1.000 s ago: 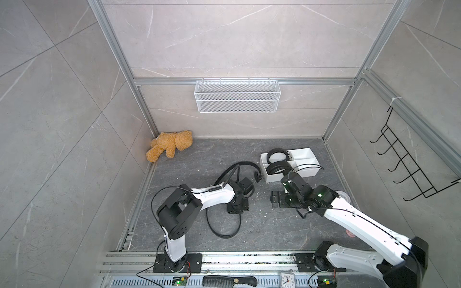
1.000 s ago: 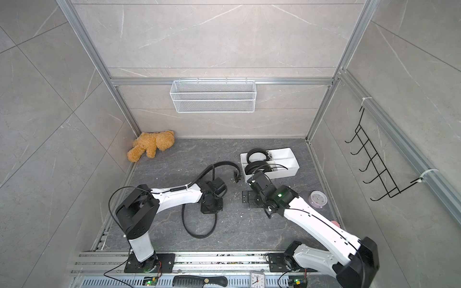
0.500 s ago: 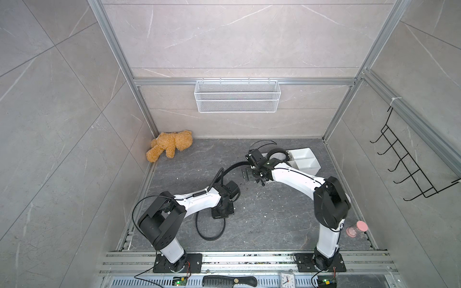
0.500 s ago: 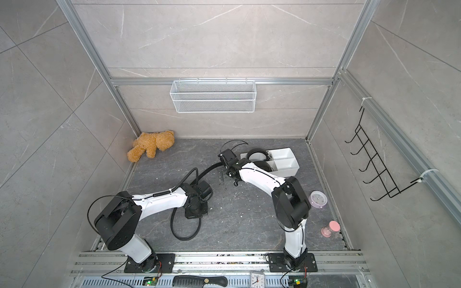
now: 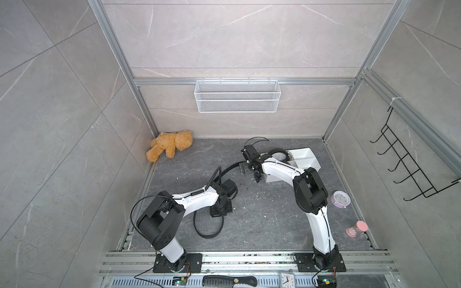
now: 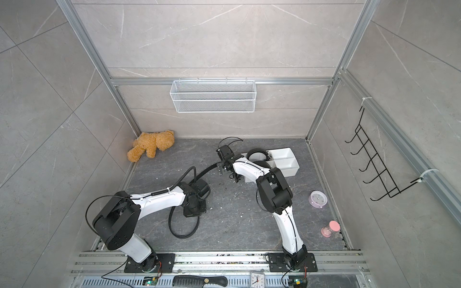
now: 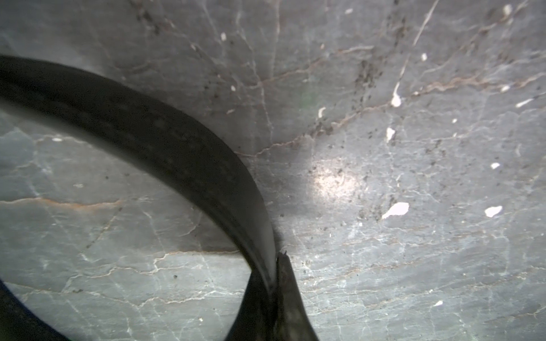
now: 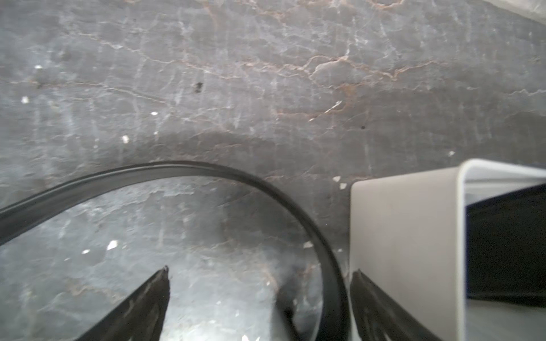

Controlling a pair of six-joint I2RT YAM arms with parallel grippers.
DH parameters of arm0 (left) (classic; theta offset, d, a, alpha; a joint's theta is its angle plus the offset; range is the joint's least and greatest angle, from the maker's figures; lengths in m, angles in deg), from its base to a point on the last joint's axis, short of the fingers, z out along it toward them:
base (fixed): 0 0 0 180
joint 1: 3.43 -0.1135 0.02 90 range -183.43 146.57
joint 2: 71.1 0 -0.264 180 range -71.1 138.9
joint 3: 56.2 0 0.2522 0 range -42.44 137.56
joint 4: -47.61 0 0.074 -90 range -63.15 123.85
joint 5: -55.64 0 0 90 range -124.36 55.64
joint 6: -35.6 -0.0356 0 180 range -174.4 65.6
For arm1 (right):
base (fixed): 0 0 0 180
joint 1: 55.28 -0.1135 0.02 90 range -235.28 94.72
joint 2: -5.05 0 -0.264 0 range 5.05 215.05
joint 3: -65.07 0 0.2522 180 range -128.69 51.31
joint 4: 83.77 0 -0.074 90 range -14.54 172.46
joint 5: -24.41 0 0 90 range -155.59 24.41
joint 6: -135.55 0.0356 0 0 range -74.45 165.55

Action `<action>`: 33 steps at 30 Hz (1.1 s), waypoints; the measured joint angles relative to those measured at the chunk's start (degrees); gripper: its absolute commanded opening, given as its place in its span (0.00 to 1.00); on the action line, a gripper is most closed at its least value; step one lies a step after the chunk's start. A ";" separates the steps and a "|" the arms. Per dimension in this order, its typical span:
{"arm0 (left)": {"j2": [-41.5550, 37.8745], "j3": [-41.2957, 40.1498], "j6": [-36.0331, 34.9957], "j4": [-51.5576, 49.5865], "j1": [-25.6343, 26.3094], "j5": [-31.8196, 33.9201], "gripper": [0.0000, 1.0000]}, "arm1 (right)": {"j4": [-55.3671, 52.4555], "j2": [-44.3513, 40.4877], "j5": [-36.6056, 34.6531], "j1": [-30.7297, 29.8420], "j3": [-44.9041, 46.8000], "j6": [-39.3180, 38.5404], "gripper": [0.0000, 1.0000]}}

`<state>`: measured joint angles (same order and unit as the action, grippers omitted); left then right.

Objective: Place the belts into the storage roll
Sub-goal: Roll the belt at the center of the board.

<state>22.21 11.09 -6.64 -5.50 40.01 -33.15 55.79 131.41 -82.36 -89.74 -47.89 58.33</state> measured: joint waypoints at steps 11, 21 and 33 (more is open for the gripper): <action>0.00 -0.07 0.00 0.22 -0.11 -0.28 0.00 | -4.13 9.05 3.08 1.70 -11.52 -2.10 0.72; 0.42 -0.07 -1.62 1.27 -4.26 -3.45 0.00 | -7.96 7.23 4.24 1.70 -6.84 -1.33 0.18; 13.33 15.34 -7.37 -1.99 -12.87 -6.43 0.00 | -8.20 -20.44 5.75 -4.55 31.36 7.48 0.00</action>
<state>35.55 26.44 -14.00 -7.49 27.14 -39.57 47.59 110.98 -76.61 -94.28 -16.52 65.80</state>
